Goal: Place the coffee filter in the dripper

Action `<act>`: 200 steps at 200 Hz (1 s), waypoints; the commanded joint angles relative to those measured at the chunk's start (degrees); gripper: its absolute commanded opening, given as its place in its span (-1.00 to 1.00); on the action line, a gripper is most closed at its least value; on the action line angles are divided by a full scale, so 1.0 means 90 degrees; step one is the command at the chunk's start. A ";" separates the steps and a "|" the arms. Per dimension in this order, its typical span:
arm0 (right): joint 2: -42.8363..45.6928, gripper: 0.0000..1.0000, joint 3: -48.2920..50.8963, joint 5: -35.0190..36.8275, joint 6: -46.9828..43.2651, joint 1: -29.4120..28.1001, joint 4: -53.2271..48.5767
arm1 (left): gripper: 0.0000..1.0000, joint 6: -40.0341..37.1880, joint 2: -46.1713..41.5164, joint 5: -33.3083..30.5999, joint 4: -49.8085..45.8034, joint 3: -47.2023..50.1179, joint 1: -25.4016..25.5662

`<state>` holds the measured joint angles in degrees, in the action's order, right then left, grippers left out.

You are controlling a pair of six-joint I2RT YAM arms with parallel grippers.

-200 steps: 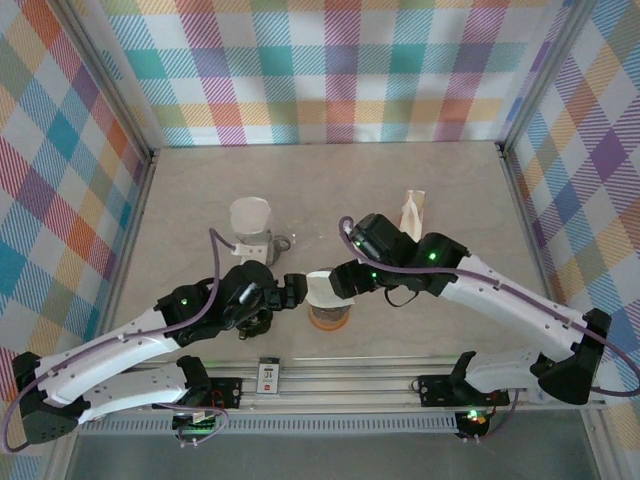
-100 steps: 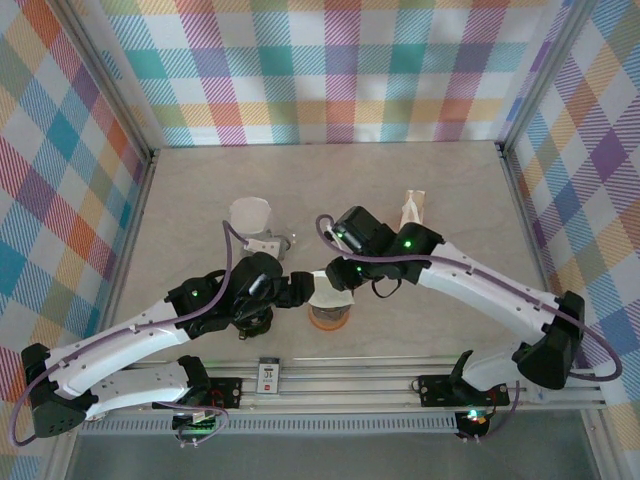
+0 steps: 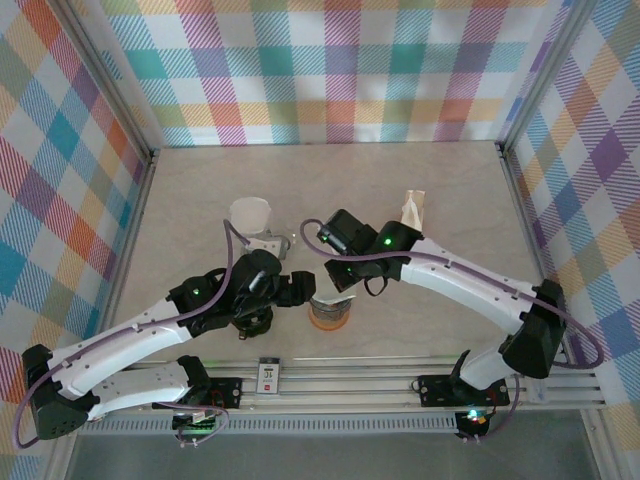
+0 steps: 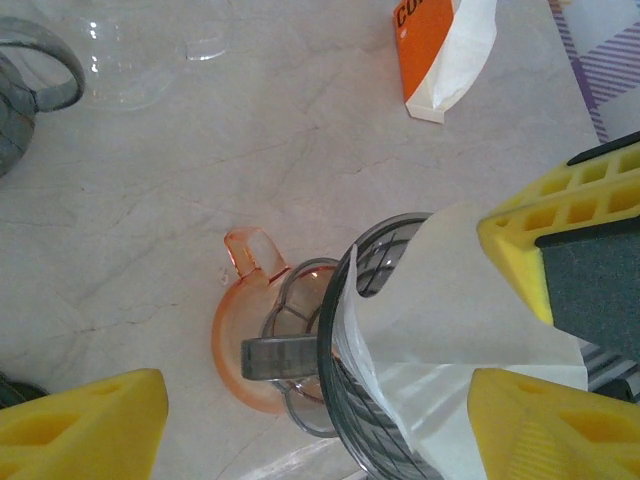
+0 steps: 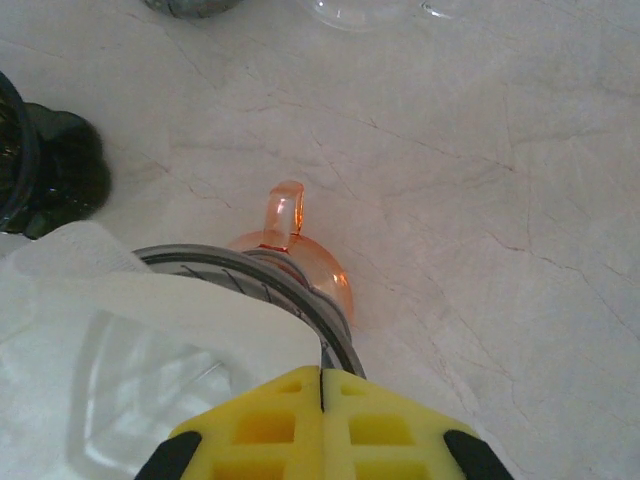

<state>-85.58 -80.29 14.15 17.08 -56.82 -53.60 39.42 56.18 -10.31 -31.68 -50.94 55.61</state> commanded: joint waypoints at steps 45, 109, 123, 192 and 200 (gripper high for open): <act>-0.0169 -1.00 0.0056 0.0275 -0.0055 -0.0171 -0.0004 | 0.56 0.0102 0.0280 0.0388 0.0362 0.0308 -0.0169; -0.0136 -0.75 0.0163 0.0252 0.0047 -0.0177 0.0131 | 0.15 0.0050 0.0252 0.0475 0.0271 0.0378 -0.0194; -0.0041 -0.48 0.0162 0.0283 0.0083 -0.0176 0.0175 | 0.12 0.0027 0.0271 0.0461 0.0201 0.0355 -0.0202; 0.0051 0.37 0.0409 0.0094 0.0446 -0.0082 0.0256 | 0.13 0.0034 0.0271 0.0468 0.0246 0.0394 -0.0200; 0.0080 0.38 0.0521 0.0065 0.0488 -0.0067 0.0311 | 0.13 0.0033 0.0268 0.0470 0.0256 0.0400 -0.0202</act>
<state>-85.91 -78.22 15.81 19.25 -58.02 -51.57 40.47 58.67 -6.46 -29.80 -48.03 54.43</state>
